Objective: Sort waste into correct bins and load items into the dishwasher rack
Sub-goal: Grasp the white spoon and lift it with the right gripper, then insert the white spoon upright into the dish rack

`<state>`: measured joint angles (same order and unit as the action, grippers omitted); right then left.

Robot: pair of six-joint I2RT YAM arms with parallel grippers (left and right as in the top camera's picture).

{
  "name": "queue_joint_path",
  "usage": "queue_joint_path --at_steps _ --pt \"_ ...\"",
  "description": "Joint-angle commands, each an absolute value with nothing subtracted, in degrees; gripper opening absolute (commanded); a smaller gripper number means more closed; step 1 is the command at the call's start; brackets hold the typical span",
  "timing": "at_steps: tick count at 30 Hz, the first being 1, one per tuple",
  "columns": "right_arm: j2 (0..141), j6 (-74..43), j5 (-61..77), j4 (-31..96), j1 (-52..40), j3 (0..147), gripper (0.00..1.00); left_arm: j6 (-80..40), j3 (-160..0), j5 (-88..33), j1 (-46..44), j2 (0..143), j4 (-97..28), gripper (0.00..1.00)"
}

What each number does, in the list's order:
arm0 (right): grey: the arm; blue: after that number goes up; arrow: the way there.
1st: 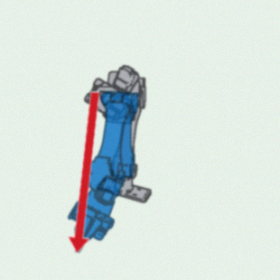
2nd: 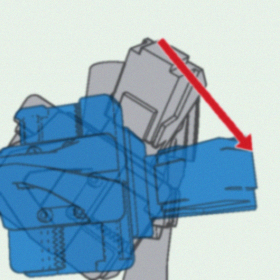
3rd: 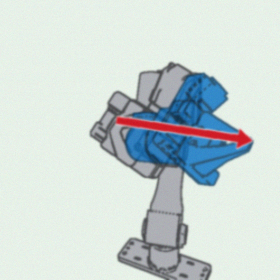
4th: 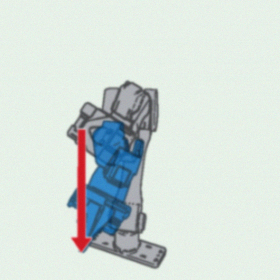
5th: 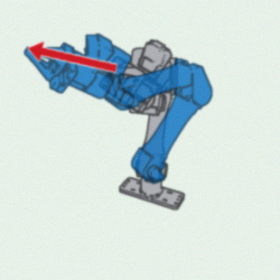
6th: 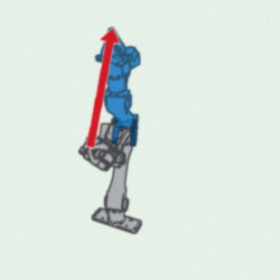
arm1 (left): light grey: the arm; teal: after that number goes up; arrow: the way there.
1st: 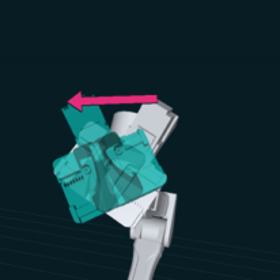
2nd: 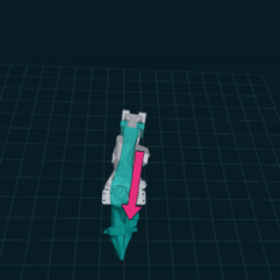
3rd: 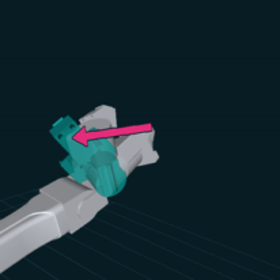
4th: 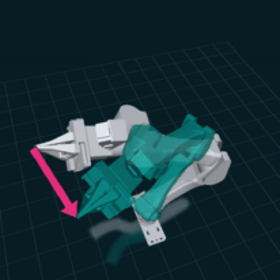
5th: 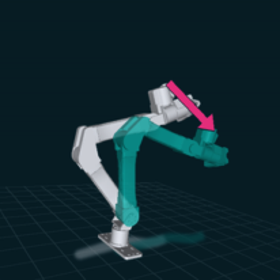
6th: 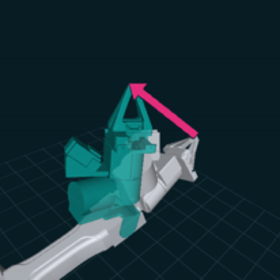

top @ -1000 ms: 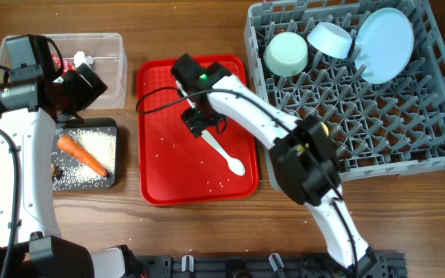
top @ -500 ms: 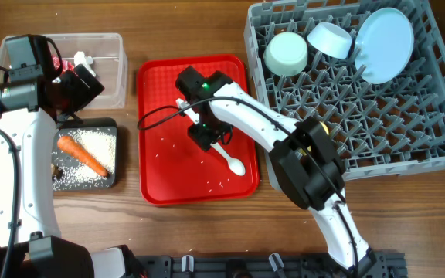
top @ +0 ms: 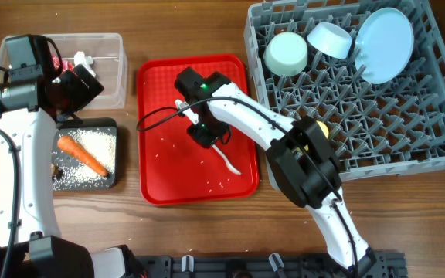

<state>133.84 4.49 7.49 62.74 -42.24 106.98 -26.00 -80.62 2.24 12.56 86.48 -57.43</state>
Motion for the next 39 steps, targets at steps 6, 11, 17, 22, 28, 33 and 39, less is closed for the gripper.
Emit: queue_joint_path --at_steps 6,11,17,22,28,33,39 --pt "134.0 4.3 7.1 63.7 -41.6 113.8 0.04 -25.7 -80.5 3.1 12.8 87.1 -57.3 1.0" --pt "125.3 2.0 3.6 69.4 -35.2 122.8 0.04 -25.7 -80.5 3.1 12.8 87.1 -57.3 1.0" --pt "112.4 -0.2 -8.1 78.1 -18.3 125.0 0.04 -25.7 -80.5 3.1 12.8 87.1 -56.7 1.0" --pt "112.4 -0.2 -6.0 78.8 -4.9 119.5 0.04 -25.7 -80.5 3.1 12.8 87.1 -55.3 1.0" --pt "112.4 -0.2 -6.5 73.2 0.0 106.1 0.05 -25.7 -80.5 3.1 12.8 87.1 -54.7 1.0" --pt "112.4 0.0 -6.5 71.0 2.6 102.7 0.66 -25.7 -80.5 3.1 12.8 87.1 -54.7 1.0" --pt "108.7 -0.1 -2.2 77.2 2.6 109.7 0.75 -25.7 -80.5 3.1 12.8 87.1 -54.7 1.0"
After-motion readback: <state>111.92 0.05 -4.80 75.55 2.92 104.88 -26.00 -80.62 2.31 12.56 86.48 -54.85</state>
